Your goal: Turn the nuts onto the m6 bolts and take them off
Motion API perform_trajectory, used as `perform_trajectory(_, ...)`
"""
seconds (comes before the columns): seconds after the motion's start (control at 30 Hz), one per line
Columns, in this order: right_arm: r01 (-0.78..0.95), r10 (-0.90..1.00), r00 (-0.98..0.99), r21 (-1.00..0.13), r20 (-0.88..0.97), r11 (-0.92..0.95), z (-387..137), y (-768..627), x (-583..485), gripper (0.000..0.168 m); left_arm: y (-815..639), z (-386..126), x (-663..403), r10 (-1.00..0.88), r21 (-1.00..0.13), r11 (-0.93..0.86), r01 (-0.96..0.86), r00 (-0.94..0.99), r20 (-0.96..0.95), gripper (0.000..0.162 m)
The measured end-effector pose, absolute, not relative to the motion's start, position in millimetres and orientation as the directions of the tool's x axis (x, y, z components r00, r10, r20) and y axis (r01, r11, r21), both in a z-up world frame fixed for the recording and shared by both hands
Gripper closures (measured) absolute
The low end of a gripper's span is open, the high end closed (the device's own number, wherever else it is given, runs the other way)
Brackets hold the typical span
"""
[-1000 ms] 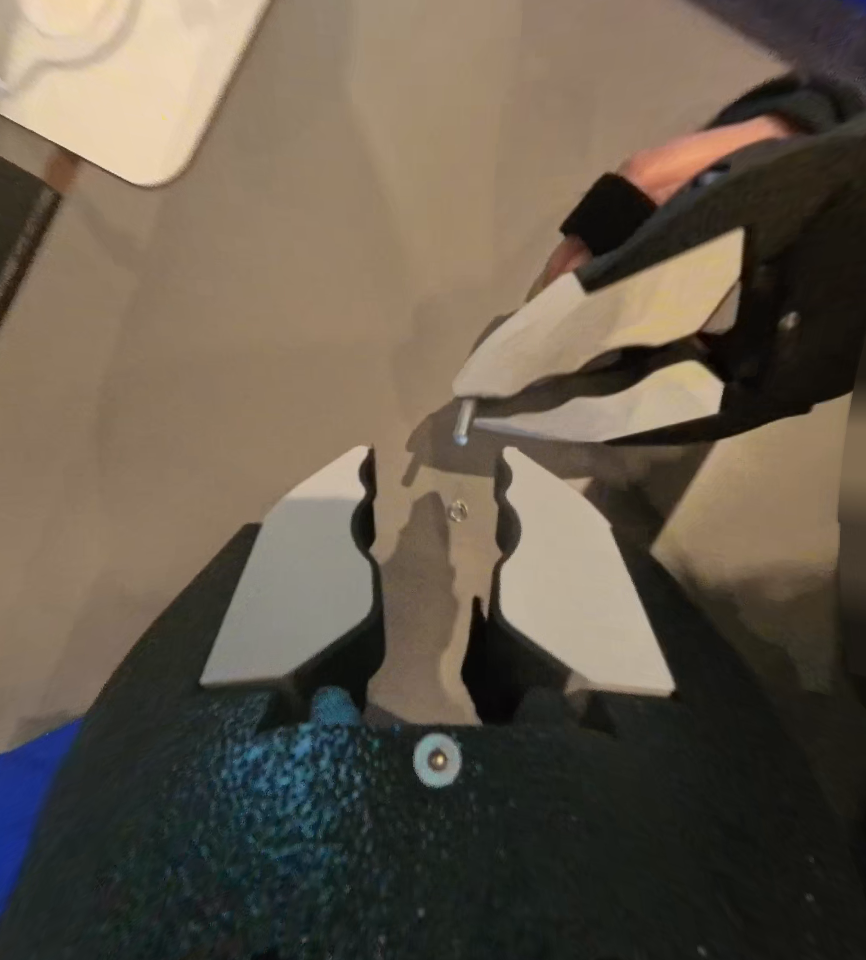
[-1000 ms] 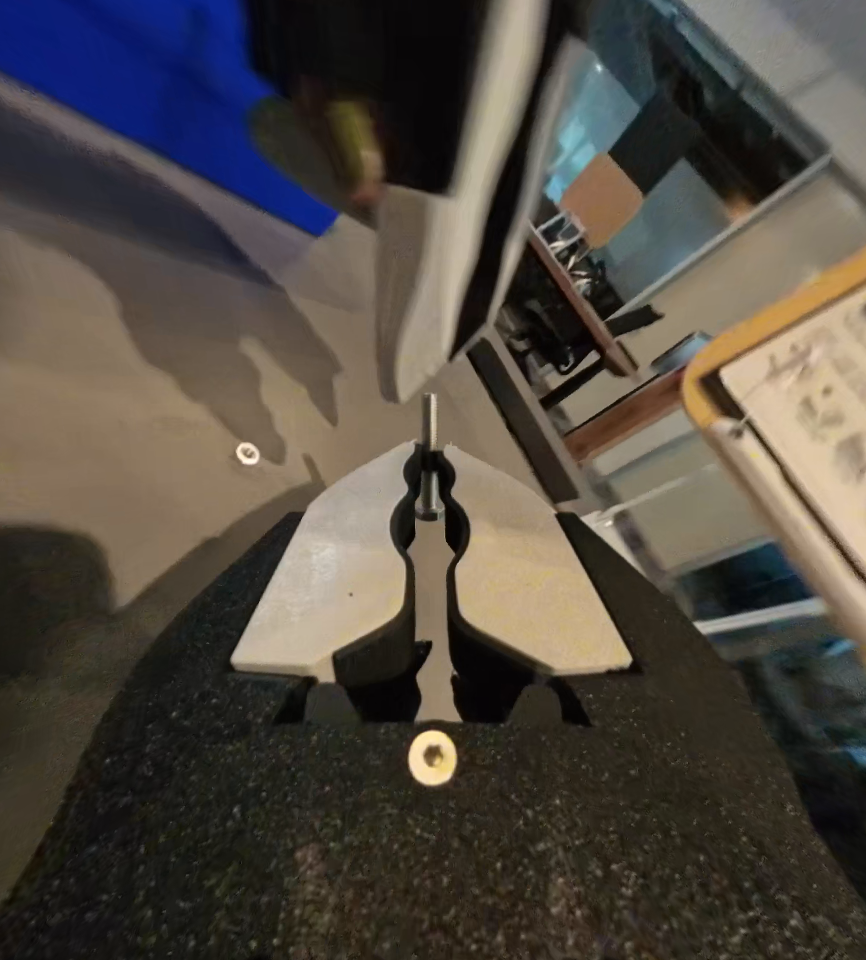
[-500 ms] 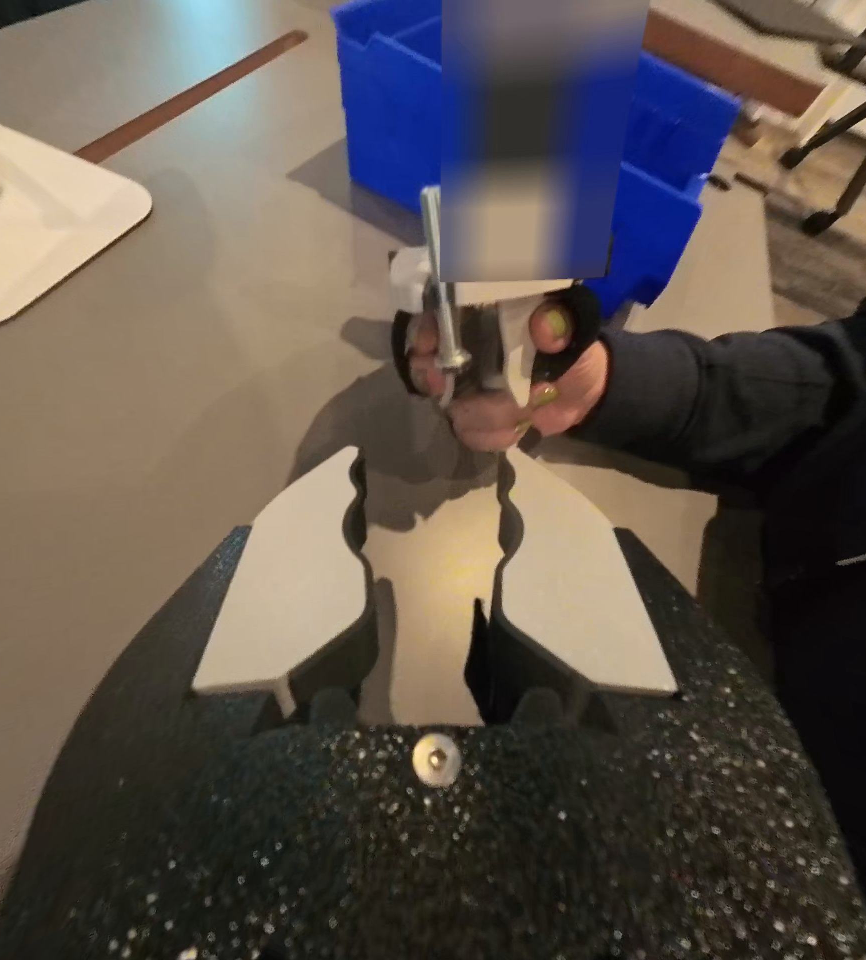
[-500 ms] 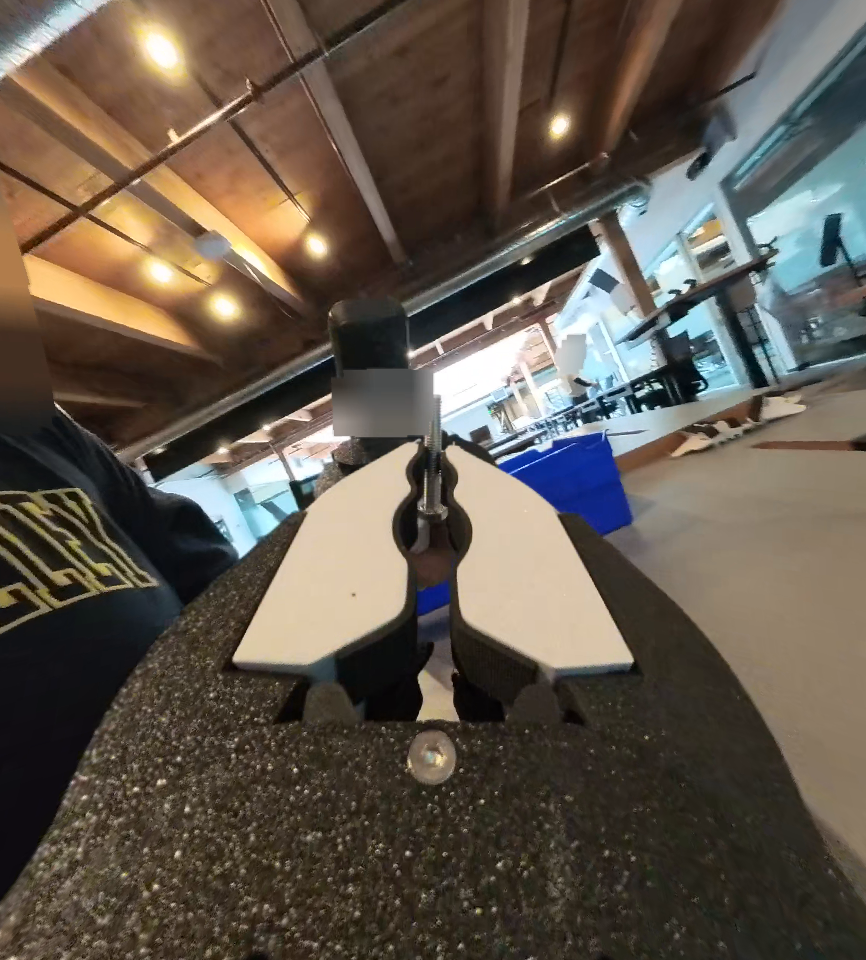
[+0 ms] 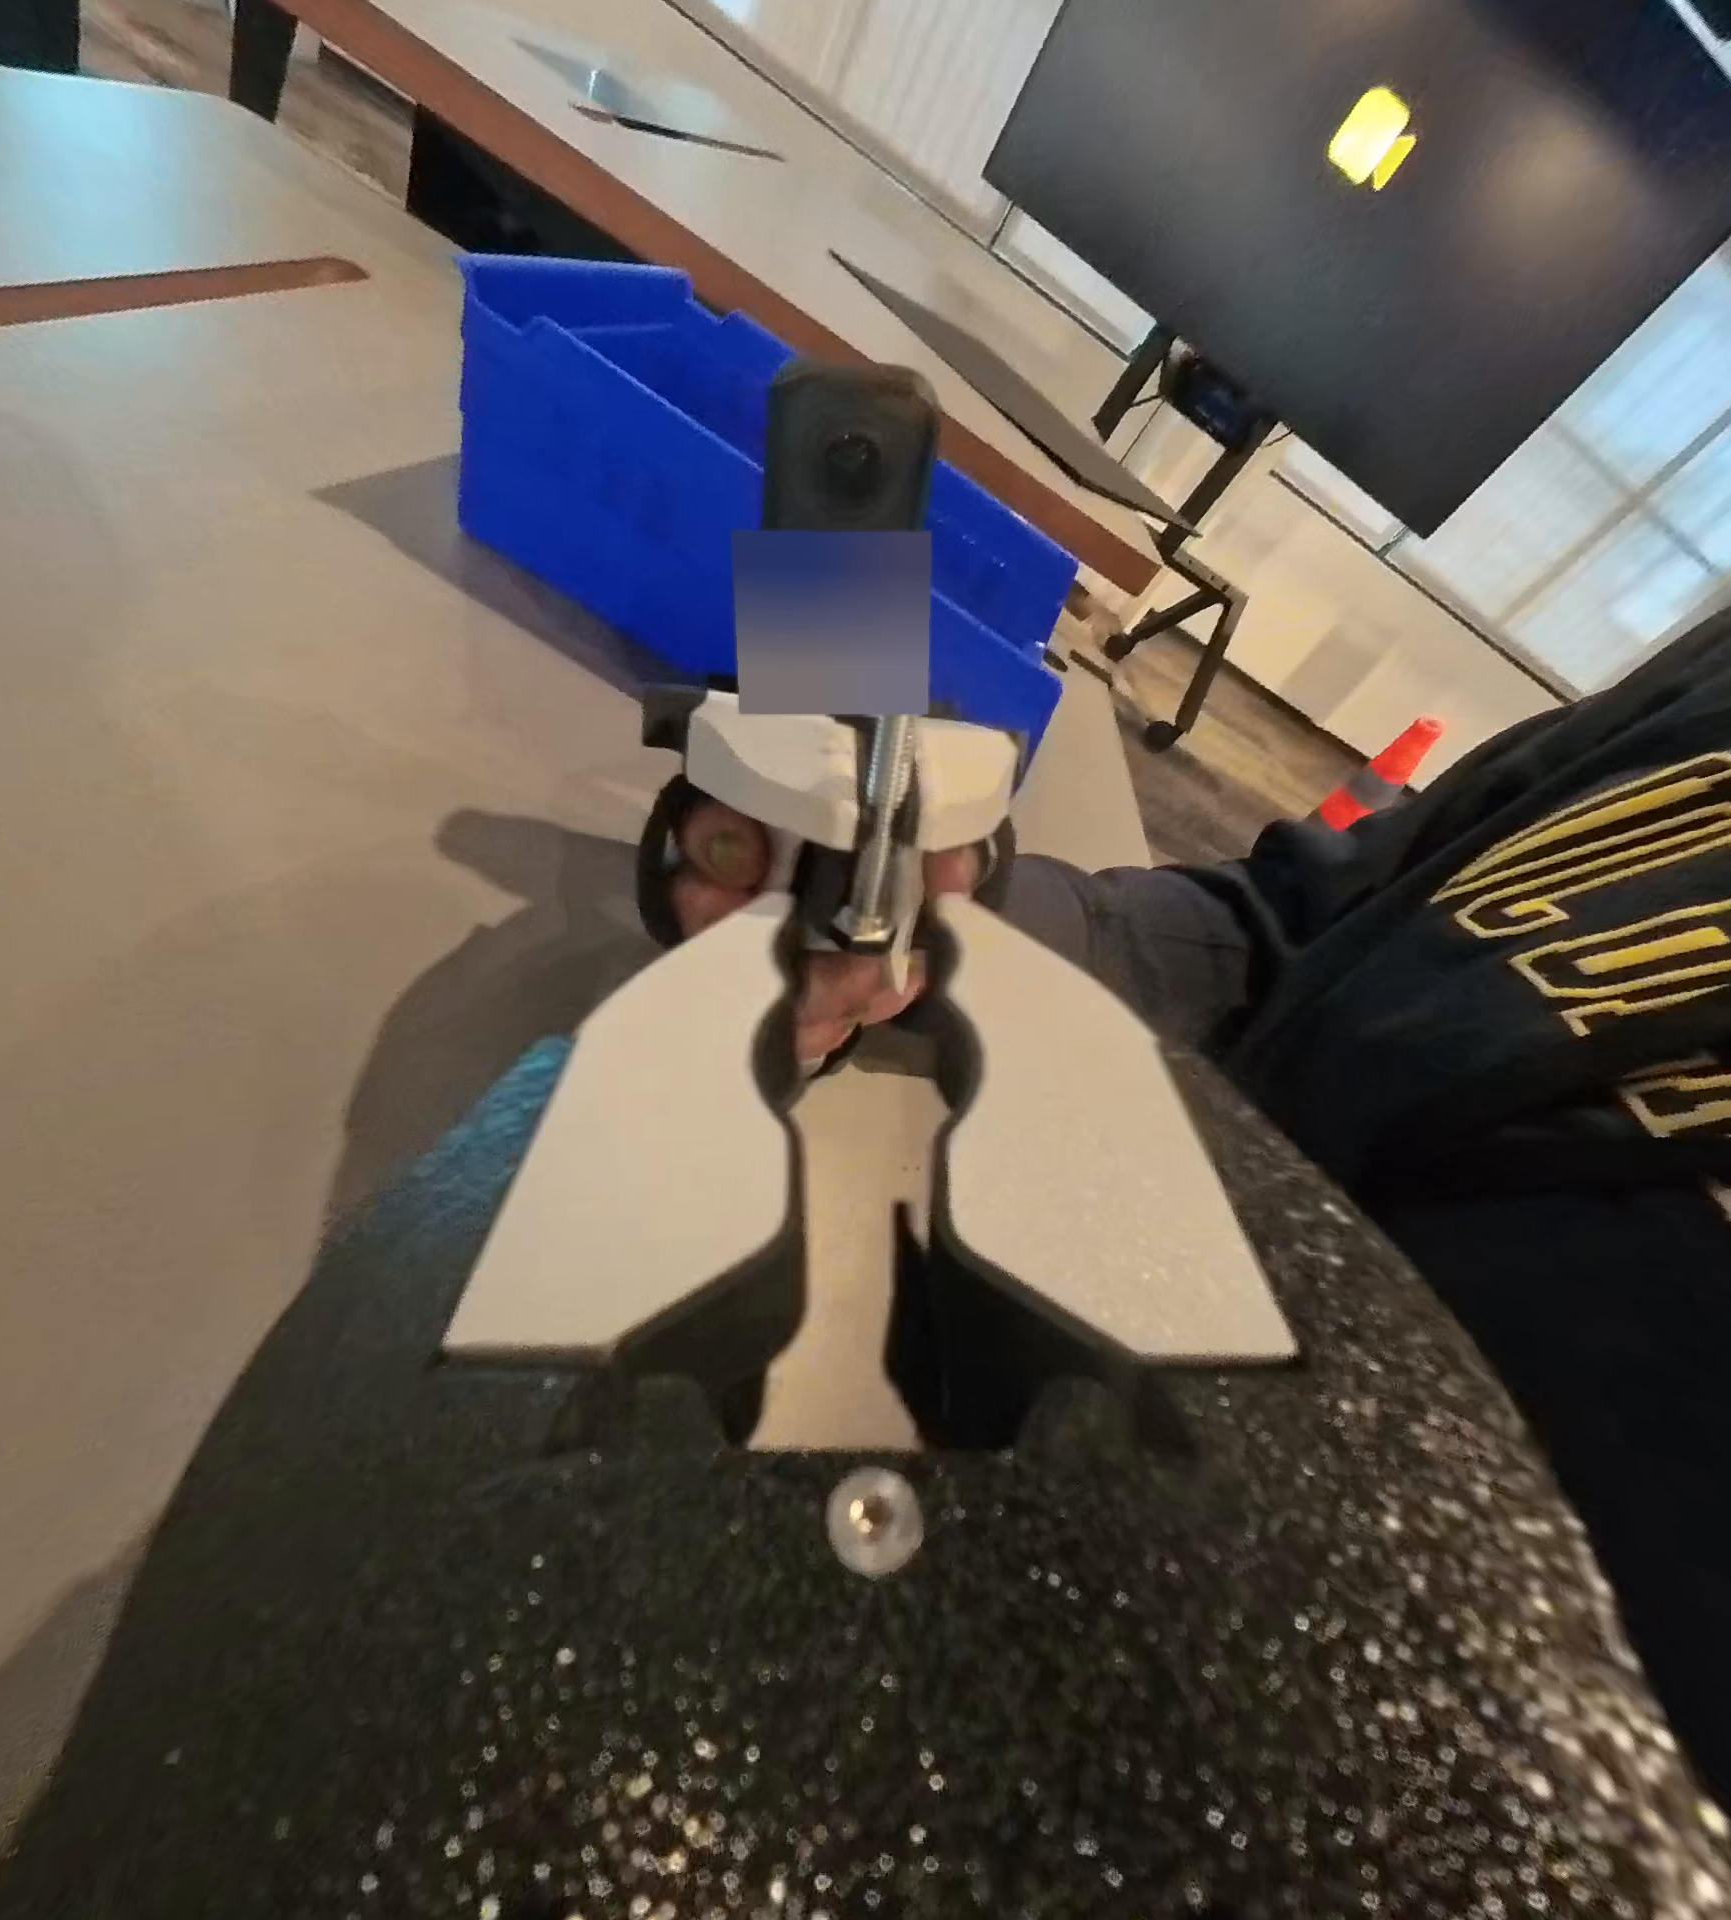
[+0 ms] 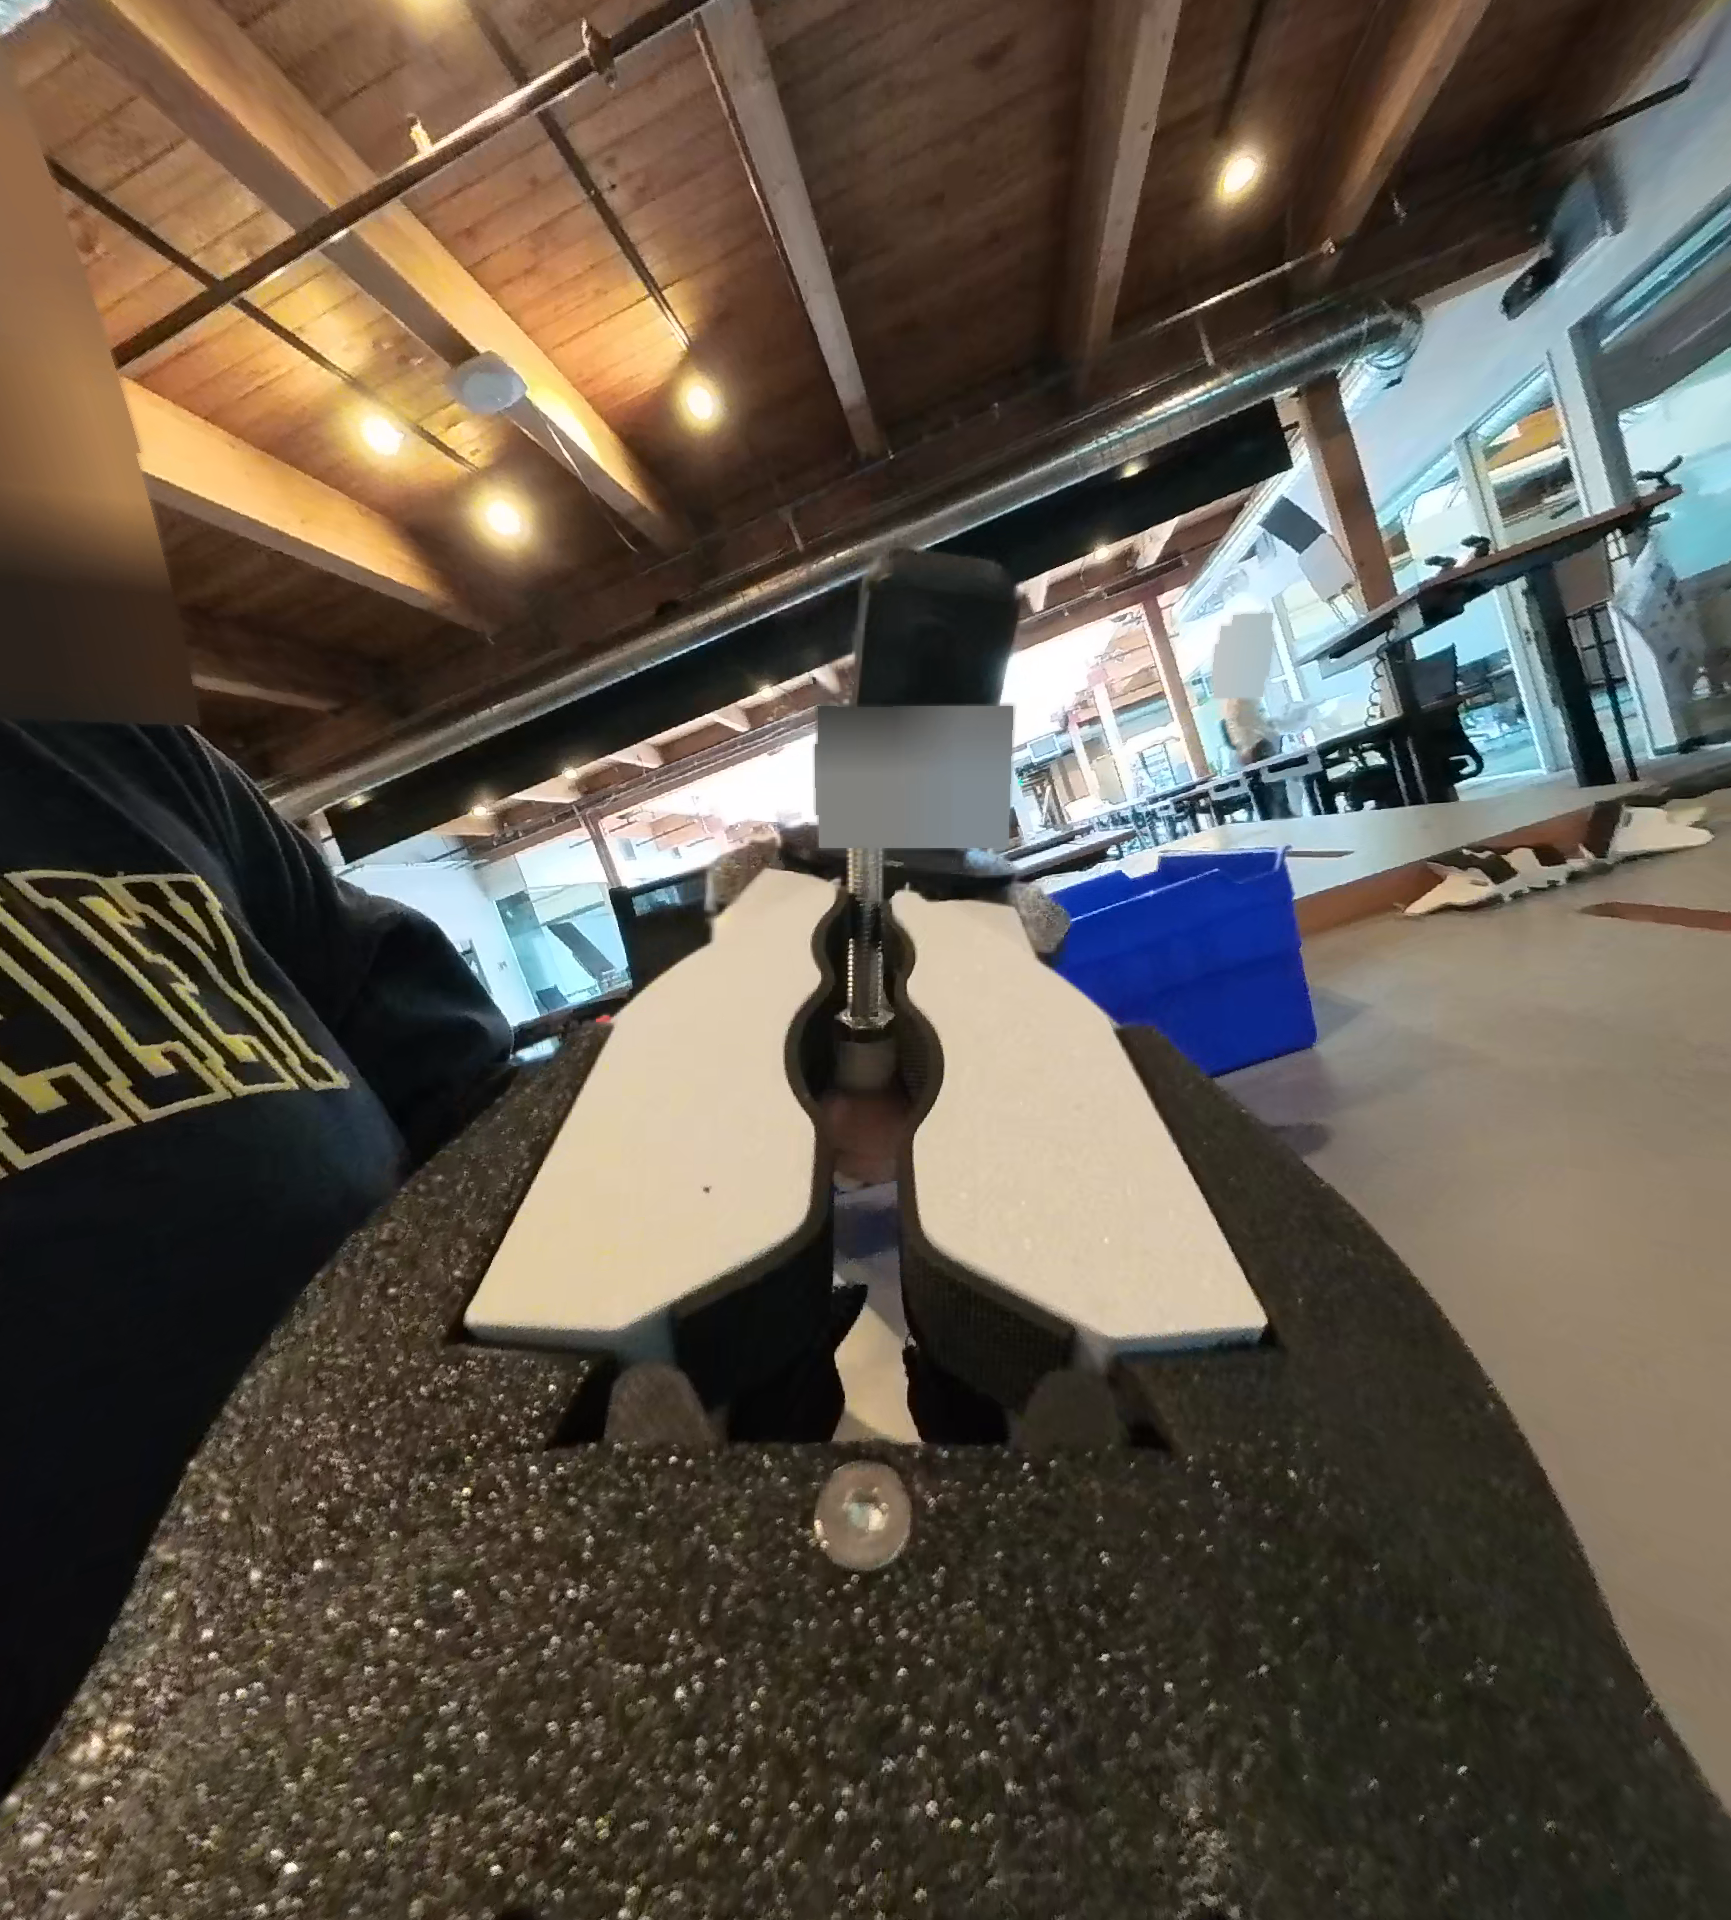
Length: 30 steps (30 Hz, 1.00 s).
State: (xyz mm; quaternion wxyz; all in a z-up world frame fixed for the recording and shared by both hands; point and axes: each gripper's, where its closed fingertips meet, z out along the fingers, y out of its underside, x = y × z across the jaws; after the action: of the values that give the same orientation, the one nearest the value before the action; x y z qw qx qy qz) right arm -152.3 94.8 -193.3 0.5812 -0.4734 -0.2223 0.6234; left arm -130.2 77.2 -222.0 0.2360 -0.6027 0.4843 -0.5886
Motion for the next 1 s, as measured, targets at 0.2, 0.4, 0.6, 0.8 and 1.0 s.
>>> perform_trajectory(0.2,-0.494,0.928,0.218,-0.854,-0.302,-0.161,-196,99,-150,0.157,88,-232,-137,-0.917,-0.865,-0.349,-0.361,-0.060,0.395,0.152)
perform_trajectory(0.4,-0.379,0.911,0.311,-0.915,-0.269,-0.141,-209,105,-149,0.142,99,-255,-150,-0.981,-0.815,-0.186,-0.548,0.051,0.190,0.152)
perform_trajectory(0.6,-0.302,0.918,0.320,-0.944,-0.233,-0.134,-217,104,-158,0.163,96,-264,-152,-0.991,-0.780,-0.128,-0.613,0.043,0.129,0.151)
perform_trajectory(0.8,-0.285,0.922,0.323,-0.951,-0.215,-0.122,-216,105,-162,0.163,95,-267,-155,-0.996,-0.773,-0.087,-0.628,0.037,0.082,0.145)
perform_trajectory(1.0,-0.271,0.921,0.334,-0.957,-0.199,-0.108,-217,105,-166,0.163,94,-274,-154,-0.998,-0.746,-0.057,-0.663,0.031,0.049,0.132)
